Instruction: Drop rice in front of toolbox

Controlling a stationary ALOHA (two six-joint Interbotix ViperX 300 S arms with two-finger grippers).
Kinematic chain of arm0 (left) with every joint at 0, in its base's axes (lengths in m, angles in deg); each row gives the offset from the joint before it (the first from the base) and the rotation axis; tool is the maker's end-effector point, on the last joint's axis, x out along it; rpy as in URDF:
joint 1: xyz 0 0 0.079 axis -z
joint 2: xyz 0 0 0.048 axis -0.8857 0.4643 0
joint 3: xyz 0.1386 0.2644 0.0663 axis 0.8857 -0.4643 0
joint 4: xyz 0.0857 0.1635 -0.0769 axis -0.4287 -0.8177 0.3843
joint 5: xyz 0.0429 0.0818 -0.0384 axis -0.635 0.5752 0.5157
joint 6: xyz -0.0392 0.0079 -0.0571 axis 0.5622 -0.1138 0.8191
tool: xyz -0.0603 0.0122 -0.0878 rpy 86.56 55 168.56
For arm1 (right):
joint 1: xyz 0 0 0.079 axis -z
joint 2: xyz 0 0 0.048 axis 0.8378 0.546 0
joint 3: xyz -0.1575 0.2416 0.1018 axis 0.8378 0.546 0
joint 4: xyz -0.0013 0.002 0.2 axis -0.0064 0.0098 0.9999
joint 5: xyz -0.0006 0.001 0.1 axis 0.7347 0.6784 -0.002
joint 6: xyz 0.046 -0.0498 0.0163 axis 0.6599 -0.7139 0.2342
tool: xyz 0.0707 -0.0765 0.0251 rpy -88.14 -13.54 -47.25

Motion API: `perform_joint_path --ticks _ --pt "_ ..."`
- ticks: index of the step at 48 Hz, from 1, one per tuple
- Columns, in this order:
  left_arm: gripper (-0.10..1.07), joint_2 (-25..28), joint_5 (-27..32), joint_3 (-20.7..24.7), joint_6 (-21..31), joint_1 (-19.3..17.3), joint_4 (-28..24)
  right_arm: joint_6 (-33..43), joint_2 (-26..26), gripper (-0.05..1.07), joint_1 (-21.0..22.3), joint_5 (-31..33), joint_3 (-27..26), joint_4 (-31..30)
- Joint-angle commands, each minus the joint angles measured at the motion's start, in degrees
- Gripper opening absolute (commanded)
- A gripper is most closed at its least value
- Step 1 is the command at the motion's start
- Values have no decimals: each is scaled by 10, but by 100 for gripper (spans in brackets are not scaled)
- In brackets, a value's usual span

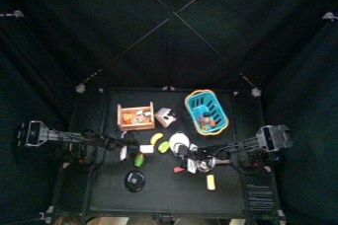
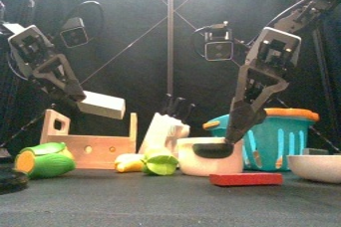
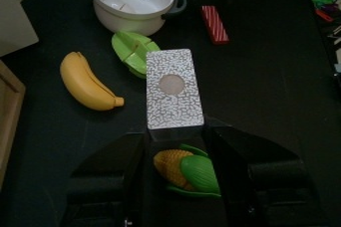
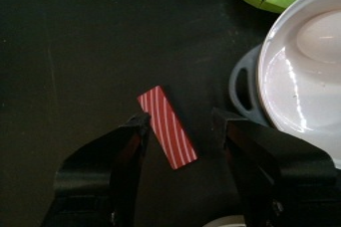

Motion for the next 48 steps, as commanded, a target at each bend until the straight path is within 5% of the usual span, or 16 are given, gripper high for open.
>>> perform_joint_path --ticks 1,13,32,48 --pt "54 -2 -2 4 -1 -2 0 -1 -9 87 0 2 -11 0" --pt "54 -14 18 -18 -2 0 0 -1 -9 87 0 4 -18 -1" --pt "55 -55 187 -47 -1 1 1 -2 27 87 -3 4 -25 -12" --pt "63 -55 212 -71 2 -2 7 -1 59 87 -5 3 -38 -22"
